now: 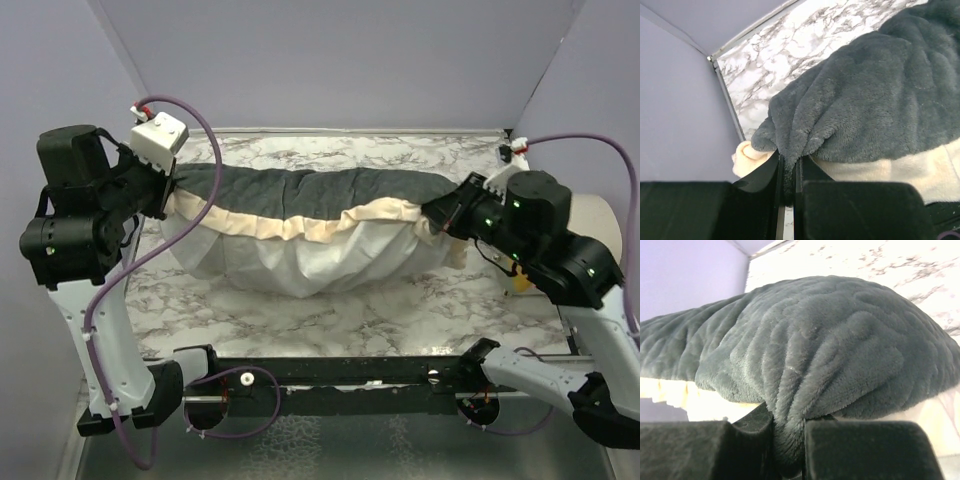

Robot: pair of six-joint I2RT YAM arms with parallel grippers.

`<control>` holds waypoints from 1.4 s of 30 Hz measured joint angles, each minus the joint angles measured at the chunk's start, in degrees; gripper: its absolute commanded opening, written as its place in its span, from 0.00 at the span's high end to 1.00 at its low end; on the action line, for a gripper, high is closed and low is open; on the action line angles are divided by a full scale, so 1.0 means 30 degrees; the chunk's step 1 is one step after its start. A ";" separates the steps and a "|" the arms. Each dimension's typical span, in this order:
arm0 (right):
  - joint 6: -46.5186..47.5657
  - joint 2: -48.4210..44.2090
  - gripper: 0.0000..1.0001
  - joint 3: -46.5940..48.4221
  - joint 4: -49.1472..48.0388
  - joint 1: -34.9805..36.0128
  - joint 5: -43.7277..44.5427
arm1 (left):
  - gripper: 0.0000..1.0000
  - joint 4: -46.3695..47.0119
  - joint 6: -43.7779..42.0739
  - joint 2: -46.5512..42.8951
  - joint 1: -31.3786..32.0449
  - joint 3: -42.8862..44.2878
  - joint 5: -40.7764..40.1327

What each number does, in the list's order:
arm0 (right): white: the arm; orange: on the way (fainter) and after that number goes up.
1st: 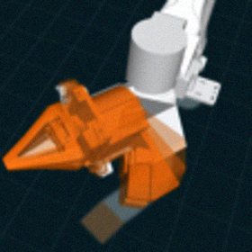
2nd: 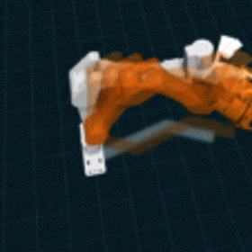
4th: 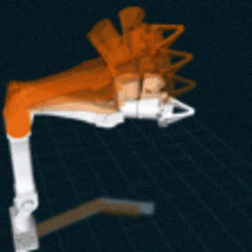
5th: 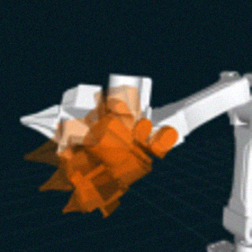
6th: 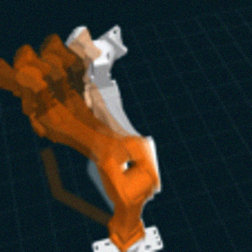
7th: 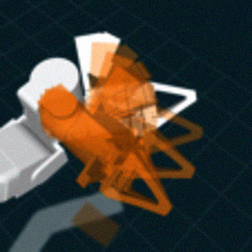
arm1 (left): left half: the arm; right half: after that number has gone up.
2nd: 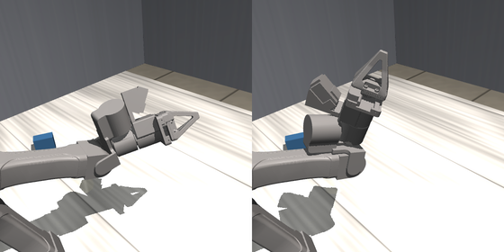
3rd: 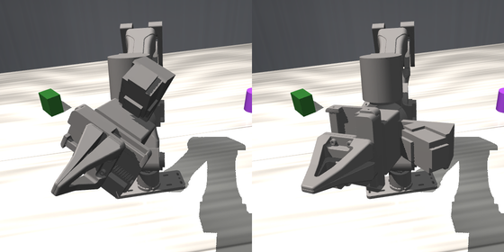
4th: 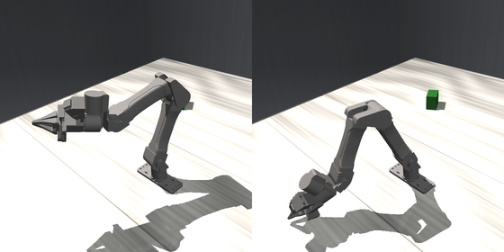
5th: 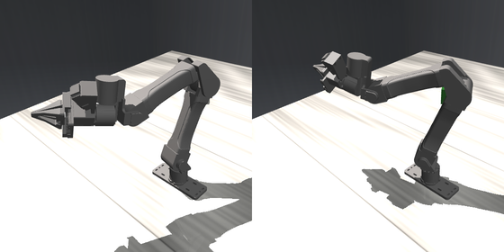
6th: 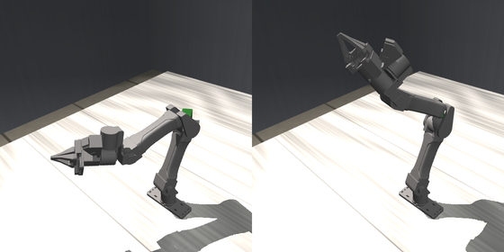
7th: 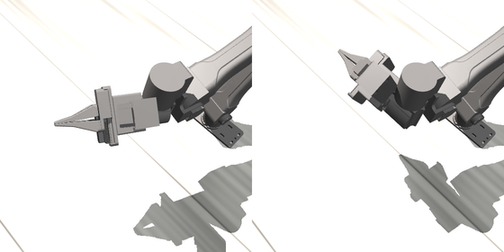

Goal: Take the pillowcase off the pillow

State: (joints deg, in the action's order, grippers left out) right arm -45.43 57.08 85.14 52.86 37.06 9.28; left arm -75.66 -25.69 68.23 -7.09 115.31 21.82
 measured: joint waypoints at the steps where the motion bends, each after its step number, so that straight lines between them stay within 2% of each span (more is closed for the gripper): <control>1: -0.0117 -0.0466 0.99 0.0080 0.0226 0.0000 -0.0255 | 1.00 -0.0517 -0.0095 0.0015 0.0000 0.0678 0.0066; 6: -0.0794 -0.2565 0.99 0.1035 0.1989 0.0029 -0.1260 | 0.99 -0.1909 -0.0758 -0.1020 0.0036 0.1086 0.0066; 9: -0.0918 -0.2878 0.98 0.1443 0.2288 0.0058 -0.1246 | 0.99 -0.2492 -0.0984 -0.1355 0.0080 0.0015 0.0080; 12: -0.0874 -0.2244 0.99 0.0306 0.1049 0.0051 -0.0991 | 1.00 -0.1902 -0.0175 -0.0495 0.0168 -0.2091 0.0000; 15: -0.0452 0.0707 0.99 -0.1260 -0.0736 -0.1260 -0.1523 | 1.00 0.0175 0.1341 0.2958 0.0787 -0.3971 -0.1559; 17: -0.0233 0.4379 0.99 -0.1654 -0.2142 -0.3614 -0.3286 | 0.98 0.1843 0.2069 0.6222 0.1209 -0.4007 -0.2732; 19: -0.0073 0.8539 0.95 -0.1858 -0.4102 -0.5872 -0.4204 | 0.83 0.4102 0.2885 1.0448 0.1552 -0.3009 -0.4073; 20: 0.0015 0.9923 0.91 -0.1865 -0.4787 -0.6506 -0.4320 | 0.66 0.4823 0.3220 1.2182 0.1661 -0.2295 -0.4532; 22: 0.0350 1.2218 0.77 -0.1763 -0.5610 -0.7788 -0.4320 | 0.31 0.5472 0.3694 1.5300 0.1902 -0.0357 -0.5136; 23: 0.0510 1.2794 0.69 -0.1515 -0.5625 -0.8065 -0.4320 | 0.24 0.5450 0.3912 1.6728 0.2004 0.1093 -0.5406; 26: 0.1501 1.3996 0.50 0.0452 -0.5238 -0.8233 -0.4109 | 0.18 0.4743 0.4328 1.9810 0.2069 0.6258 -0.5880; 27: 0.1902 1.4163 0.46 0.1086 -0.5209 -0.8211 -0.4029 | 0.16 0.4539 0.4320 1.9941 0.2069 0.6681 -0.5909; 29: 0.2667 1.4375 0.39 0.2601 -0.5231 -0.8196 -0.3592 | 0.15 0.3555 0.4109 2.1056 0.2069 1.0805 -0.5938; 31: 0.3118 1.4222 0.29 0.3279 -0.5340 -0.8174 -0.3031 | 0.14 0.2951 0.3738 2.0881 0.2033 1.2670 -0.5901; 32: 0.3344 1.4003 0.25 0.3366 -0.5486 -0.8153 -0.2688 | 0.07 0.2761 0.3614 2.0312 0.1967 1.2757 -0.5778; 34: 0.3774 1.3602 0.20 0.3322 -0.5566 -0.8123 -0.2288 | 0.06 0.2579 0.3410 1.8833 0.1800 1.1599 -0.5231; 38: 0.4539 1.2247 0.14 0.3009 -0.5931 -0.7796 -0.1428 | 0.01 0.3045 0.3213 1.3835 0.1042 0.5304 -0.3665; 42: 0.5967 1.1766 0.13 0.3752 -0.6768 -0.5938 -0.1239 | 0.01 0.4058 0.3198 0.8408 0.0510 -0.1865 -0.1960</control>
State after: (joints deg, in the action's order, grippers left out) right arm -27.53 92.38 96.40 32.56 19.25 5.56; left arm -63.48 -16.10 93.45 -5.56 109.71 15.94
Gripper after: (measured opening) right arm 0.868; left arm 0.989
